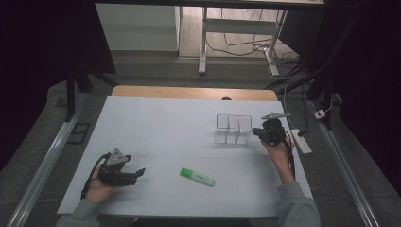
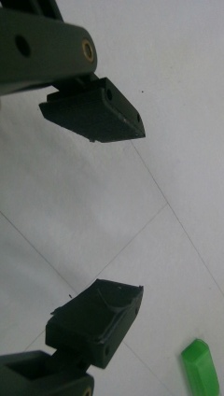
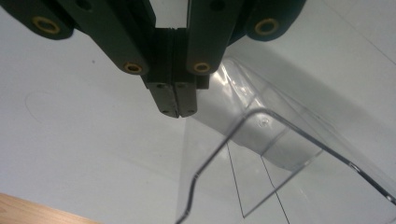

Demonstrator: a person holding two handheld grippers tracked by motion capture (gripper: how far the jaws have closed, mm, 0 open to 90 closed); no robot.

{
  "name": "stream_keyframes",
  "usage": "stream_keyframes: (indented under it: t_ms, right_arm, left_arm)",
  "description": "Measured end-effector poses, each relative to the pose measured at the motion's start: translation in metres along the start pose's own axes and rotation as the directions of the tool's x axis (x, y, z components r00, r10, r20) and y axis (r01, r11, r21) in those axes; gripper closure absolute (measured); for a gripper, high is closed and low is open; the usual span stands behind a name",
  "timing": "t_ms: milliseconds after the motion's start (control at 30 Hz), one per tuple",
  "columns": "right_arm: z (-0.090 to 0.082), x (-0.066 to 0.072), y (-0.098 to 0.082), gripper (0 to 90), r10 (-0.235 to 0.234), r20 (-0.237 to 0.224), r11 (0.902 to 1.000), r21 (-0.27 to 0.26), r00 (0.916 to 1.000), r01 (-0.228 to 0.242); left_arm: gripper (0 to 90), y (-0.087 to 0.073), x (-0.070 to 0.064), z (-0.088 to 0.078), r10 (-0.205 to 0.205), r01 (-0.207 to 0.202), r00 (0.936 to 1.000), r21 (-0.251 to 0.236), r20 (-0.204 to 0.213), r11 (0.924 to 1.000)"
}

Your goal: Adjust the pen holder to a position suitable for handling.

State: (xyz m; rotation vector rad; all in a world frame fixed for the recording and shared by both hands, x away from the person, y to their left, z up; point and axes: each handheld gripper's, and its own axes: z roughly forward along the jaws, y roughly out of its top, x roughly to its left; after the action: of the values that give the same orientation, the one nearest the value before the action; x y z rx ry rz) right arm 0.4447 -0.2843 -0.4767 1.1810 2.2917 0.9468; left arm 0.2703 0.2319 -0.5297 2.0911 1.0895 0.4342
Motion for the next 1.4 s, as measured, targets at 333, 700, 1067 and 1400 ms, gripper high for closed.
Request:
stream_keyframes:
  t_ms: [333, 700, 1067, 1400]
  right_arm:
    - [0.010, 0.004, 0.001, 90.0, -0.012, 0.000, 0.9998, 0.016, 0.9999, 0.012]
    - [0.012, 0.005, 0.000, 90.0, -0.017, 0.003, 0.9995, 0.026, 0.9999, 0.017]
    - [0.014, 0.010, 0.002, 90.0, -0.032, 0.007, 0.9993, 0.018, 0.9995, 0.032]
    - [0.016, 0.017, 0.005, 90.0, -0.044, -0.003, 0.9990, 0.007, 0.9990, 0.044]
  left_arm:
    - [21.5, 0.000, 0.000, 0.000, 0.006, -0.006, 1.0000, 0.003, -0.003, 1.0000]
    - [21.6, 0.000, -0.001, 0.001, 0.013, -0.013, 0.9999, 0.007, -0.003, 0.9999]
    - [21.6, 0.000, -0.001, 0.001, 0.019, -0.019, 0.9998, 0.010, -0.001, 0.9998]
    - [21.7, 0.000, -0.002, 0.001, 0.022, -0.022, 0.9998, 0.012, -0.001, 0.9997]
